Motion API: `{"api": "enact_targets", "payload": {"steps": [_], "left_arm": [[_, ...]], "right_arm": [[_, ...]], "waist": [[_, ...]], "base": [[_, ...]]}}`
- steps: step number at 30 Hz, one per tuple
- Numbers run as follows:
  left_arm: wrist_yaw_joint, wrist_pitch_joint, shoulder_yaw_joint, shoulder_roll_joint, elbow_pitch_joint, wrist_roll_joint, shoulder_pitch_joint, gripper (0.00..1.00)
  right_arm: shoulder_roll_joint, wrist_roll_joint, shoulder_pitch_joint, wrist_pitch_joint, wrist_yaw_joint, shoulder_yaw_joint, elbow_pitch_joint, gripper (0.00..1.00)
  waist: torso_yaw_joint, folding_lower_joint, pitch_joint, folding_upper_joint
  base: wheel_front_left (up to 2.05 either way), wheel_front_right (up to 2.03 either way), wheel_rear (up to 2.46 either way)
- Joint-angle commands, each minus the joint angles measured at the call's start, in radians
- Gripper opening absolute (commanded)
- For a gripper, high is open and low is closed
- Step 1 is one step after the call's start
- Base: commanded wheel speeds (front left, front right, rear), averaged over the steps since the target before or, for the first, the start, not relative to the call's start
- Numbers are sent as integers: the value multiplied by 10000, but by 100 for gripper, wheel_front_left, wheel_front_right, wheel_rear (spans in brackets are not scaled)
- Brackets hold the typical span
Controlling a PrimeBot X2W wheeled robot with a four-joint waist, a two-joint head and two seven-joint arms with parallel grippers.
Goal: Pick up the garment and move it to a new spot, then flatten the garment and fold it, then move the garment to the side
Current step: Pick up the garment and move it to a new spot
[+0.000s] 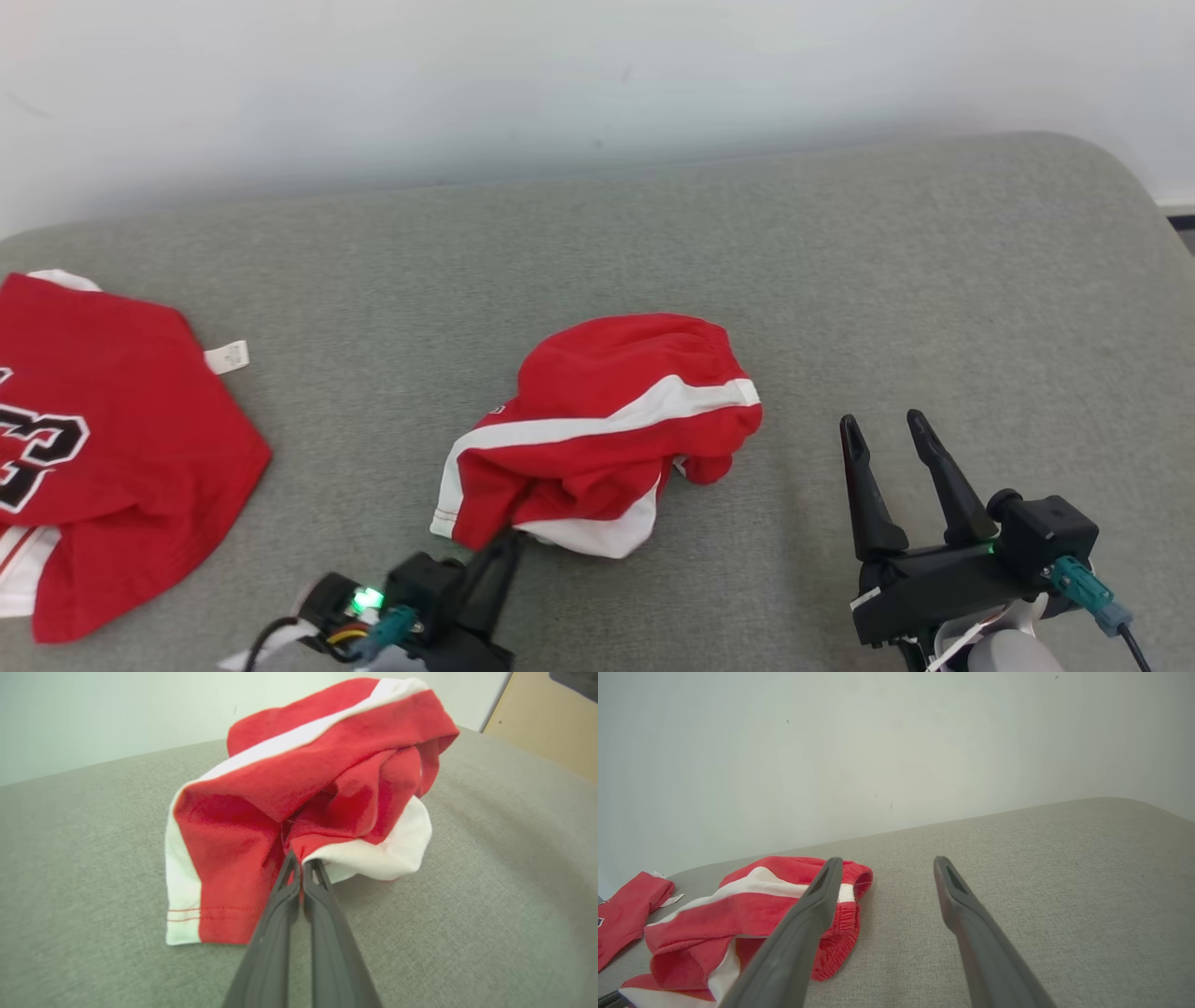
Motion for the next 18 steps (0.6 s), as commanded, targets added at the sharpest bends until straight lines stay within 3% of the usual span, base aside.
{"api": "enact_targets", "payload": {"steps": [1,12,18], "left_arm": [[155,160,107,351,-413,92,184,0],[977,1460,484,2016,-3125,305,1269,0],[1266,1802,418,2329,-3679,218,1979,0]], "right_arm": [[45,-1,152,-29,8,32,0,100],[64,1,259,-29,6,-7,42,100],[15,36,179,-29,6,65,100,100]], "waist": [[296,0,-149,0],[914,0,-268,0],[1022,0,-281,0]], "base": [[0,0,0],[0,0,0],[0,0,0]]}}
